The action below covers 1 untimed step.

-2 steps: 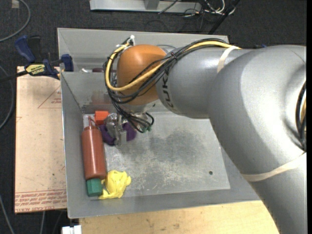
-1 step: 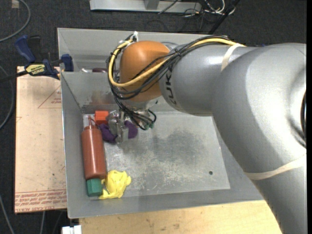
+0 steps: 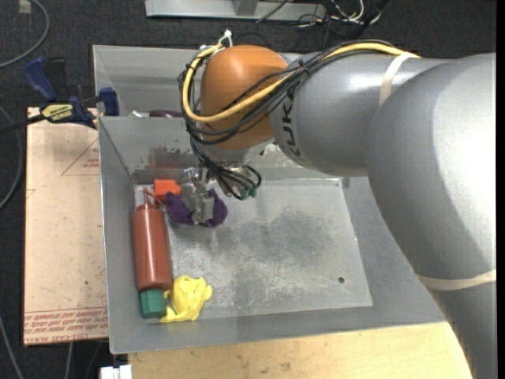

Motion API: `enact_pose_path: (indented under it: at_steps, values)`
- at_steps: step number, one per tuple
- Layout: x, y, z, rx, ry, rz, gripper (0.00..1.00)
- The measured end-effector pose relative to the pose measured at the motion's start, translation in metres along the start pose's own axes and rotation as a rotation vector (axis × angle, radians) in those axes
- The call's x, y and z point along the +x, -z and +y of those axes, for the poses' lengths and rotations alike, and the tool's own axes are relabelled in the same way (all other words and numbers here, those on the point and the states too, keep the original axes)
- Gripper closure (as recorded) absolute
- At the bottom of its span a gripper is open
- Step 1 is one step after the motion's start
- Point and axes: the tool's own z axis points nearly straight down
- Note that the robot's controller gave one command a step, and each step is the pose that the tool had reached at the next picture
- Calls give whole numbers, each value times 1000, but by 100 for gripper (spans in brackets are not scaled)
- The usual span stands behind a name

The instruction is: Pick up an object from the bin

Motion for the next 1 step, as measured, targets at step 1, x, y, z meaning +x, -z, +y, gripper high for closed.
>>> enact_pose_path:
  at_steps: [1]
  values:
    - [-15,119,-23,0,-65,-12,100]
